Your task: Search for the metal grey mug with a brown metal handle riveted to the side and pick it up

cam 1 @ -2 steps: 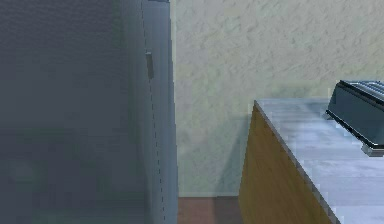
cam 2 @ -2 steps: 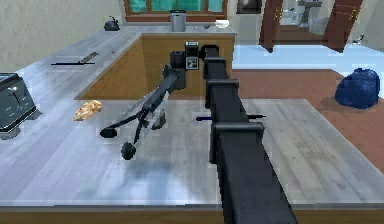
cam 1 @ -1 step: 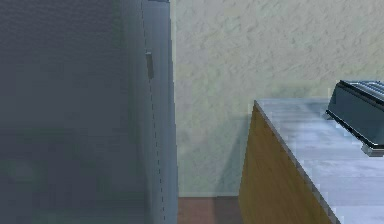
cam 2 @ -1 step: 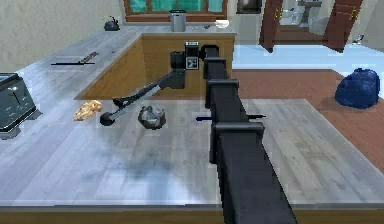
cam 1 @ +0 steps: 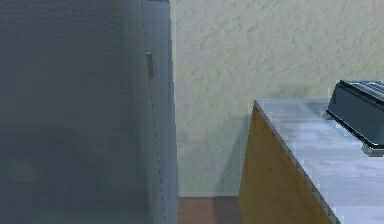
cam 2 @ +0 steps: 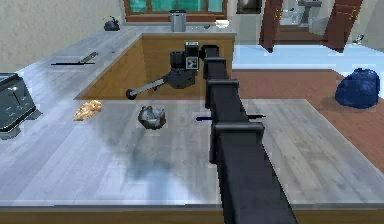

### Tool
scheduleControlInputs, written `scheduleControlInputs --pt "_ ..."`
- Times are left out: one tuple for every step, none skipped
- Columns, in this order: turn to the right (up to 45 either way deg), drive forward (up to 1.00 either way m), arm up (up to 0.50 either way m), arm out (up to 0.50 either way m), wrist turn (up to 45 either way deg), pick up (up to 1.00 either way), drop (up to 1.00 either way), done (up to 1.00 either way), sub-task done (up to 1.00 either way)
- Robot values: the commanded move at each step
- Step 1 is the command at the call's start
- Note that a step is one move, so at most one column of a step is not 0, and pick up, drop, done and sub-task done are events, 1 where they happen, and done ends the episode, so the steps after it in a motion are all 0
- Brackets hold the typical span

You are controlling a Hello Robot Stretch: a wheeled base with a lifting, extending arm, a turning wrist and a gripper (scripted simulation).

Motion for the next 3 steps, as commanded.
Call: scheduleControlInputs --pt "0.0 0.00 0.00 0.00 6.0 0.00 0.00 0.00 0.00" --pt "0.0 0.00 -0.14 0.00 0.0 0.00 0.00 0.00 0.00" --pt "0.0 0.00 0.00 0.00 0.0 1.00 0.00 0.00 0.00"
